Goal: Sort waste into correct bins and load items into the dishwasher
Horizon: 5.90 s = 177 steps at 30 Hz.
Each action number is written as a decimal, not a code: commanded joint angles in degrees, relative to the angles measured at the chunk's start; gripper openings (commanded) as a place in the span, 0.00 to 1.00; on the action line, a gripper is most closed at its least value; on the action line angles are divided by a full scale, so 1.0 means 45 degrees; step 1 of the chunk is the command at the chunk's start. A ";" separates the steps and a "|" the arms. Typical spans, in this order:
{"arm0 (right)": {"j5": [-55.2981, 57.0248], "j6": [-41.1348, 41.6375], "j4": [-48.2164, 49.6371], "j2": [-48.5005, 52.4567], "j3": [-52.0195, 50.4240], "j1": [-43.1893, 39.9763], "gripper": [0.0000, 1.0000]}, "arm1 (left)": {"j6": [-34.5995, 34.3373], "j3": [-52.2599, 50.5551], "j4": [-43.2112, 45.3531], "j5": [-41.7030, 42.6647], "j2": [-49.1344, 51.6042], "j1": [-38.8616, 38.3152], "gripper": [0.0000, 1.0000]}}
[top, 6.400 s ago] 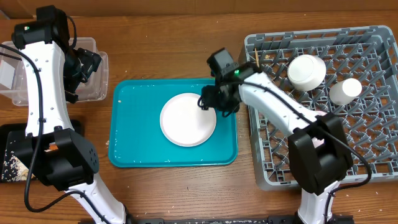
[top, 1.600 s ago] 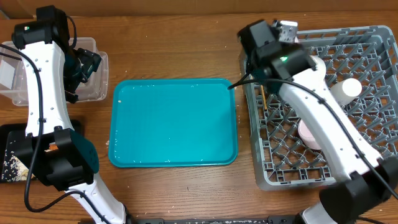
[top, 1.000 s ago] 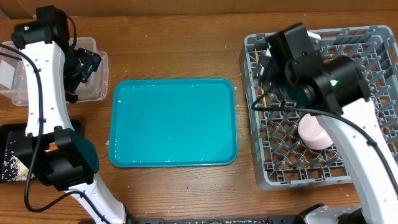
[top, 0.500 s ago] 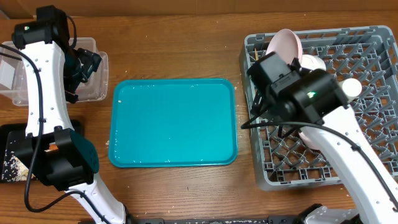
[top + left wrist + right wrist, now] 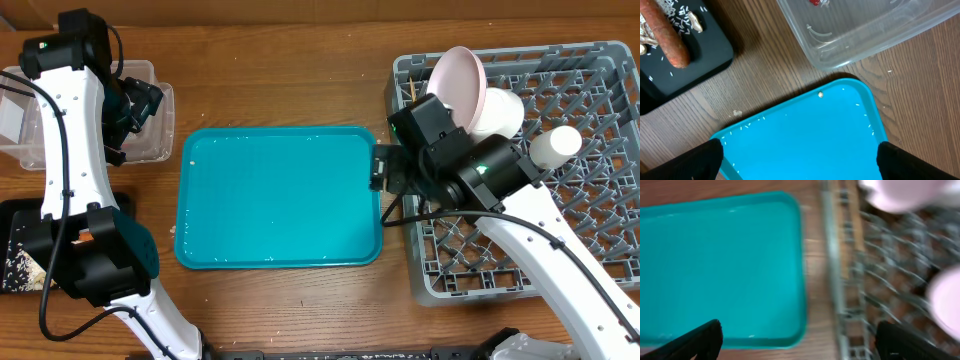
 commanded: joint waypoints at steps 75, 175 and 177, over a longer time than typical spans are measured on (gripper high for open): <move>-0.4488 -0.5532 1.2696 -1.5310 -1.5941 -0.6042 1.00 | -0.0262 -0.0068 0.0010 0.0005 -0.0379 -0.0024 1.00; -0.1831 -0.5484 1.4372 -1.8331 -1.8700 -0.6703 1.00 | 0.4376 -0.0068 0.0889 -0.1044 -0.1282 -0.1520 1.00; -0.1831 -0.5484 1.4372 -1.8331 -1.8700 -0.6703 1.00 | 0.4901 -0.0068 0.1379 -0.1054 -0.1826 -0.1948 1.00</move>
